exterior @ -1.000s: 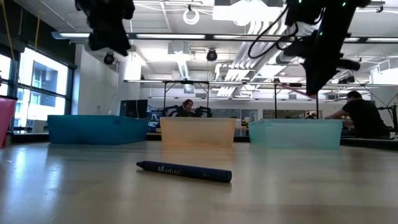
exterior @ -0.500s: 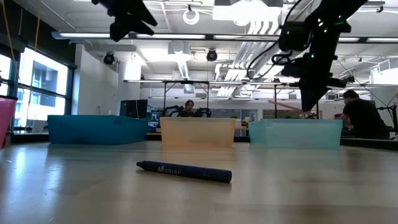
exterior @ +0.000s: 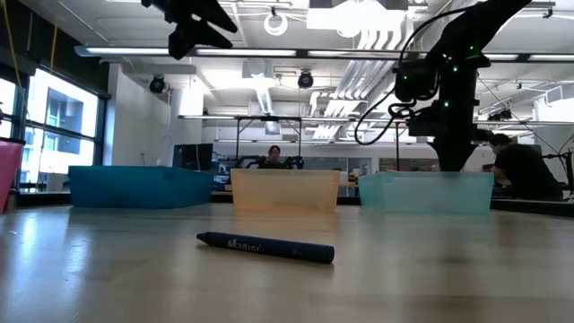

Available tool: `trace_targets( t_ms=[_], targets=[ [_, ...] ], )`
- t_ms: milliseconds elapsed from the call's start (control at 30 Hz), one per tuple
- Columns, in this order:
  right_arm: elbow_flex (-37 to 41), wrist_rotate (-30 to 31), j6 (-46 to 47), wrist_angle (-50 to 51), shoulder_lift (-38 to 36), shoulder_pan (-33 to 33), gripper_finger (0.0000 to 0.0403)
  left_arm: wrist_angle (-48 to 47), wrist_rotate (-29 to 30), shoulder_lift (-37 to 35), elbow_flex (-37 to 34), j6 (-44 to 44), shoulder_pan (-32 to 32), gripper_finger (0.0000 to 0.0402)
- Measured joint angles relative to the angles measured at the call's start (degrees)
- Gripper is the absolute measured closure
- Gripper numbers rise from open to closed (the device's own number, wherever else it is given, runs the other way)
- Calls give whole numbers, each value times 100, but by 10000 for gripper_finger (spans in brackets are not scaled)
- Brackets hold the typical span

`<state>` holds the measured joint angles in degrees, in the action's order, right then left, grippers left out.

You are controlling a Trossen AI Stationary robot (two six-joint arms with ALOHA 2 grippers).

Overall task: Sort crayons/erasers/pens/pencils in bins
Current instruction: Put the pink pencil into the light blue bin, then put the blue crayon into the orange bin

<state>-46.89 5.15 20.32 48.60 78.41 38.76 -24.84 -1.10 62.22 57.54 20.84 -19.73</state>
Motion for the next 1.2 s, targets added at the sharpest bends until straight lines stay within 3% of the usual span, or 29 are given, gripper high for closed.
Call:
trace_targets(
  t_ms=[200,633,867,1200],
  targets=[
    [0,-93,-175,-40,242,137,386,269,0,447,-2,-34,230,225],
    [-282,-94,-283,-26,278,177,276,660,-20,1431,-4,-857,869,224],
    [-656,-113,-193,250,59,124,269,756,-428,1612,-4,-533,1025,224],
    [-671,-129,792,271,-1117,-246,269,802,-638,1580,455,-521,1381,224]
  ],
)
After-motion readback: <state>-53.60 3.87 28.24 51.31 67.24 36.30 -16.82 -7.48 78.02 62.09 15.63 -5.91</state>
